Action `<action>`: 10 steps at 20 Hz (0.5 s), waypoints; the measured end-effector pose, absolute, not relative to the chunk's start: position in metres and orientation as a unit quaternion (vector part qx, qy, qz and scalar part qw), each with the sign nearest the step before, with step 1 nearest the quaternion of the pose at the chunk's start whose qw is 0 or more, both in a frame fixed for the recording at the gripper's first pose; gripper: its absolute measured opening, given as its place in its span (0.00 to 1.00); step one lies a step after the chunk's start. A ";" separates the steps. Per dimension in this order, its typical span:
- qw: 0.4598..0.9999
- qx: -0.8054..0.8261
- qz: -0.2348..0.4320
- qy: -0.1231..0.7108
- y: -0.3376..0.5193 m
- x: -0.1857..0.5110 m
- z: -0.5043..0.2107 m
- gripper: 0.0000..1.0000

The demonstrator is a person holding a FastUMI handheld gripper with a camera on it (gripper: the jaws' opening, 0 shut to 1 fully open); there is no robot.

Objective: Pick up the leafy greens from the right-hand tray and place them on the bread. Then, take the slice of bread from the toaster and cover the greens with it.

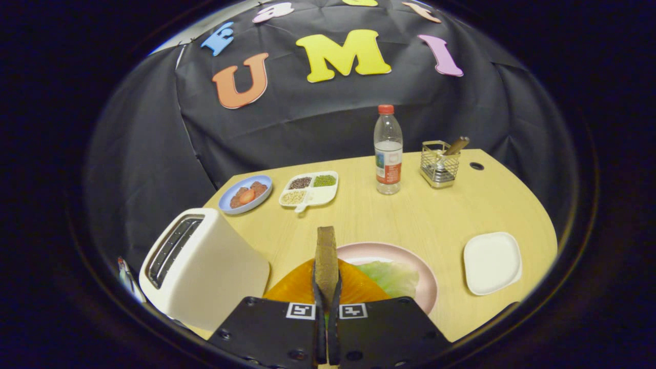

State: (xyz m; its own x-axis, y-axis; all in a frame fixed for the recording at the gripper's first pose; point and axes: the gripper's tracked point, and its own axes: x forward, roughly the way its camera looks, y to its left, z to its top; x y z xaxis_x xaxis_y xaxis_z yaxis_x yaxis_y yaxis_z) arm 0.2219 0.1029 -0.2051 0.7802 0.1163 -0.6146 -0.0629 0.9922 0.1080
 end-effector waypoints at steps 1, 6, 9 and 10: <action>0.943 0.038 0.044 0.328 0.099 0.222 -0.207 0.02; 0.939 0.022 0.027 0.342 0.077 0.217 -0.224 0.08; 0.939 0.012 0.021 0.343 0.069 0.217 -0.230 0.12; 0.940 0.010 0.022 0.340 0.069 0.216 -0.231 0.13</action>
State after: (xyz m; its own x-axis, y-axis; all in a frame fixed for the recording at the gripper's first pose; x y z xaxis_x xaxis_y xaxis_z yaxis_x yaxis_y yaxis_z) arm 0.2164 0.0686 -0.2308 0.7681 0.0488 -0.6384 -0.0356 0.9988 0.0335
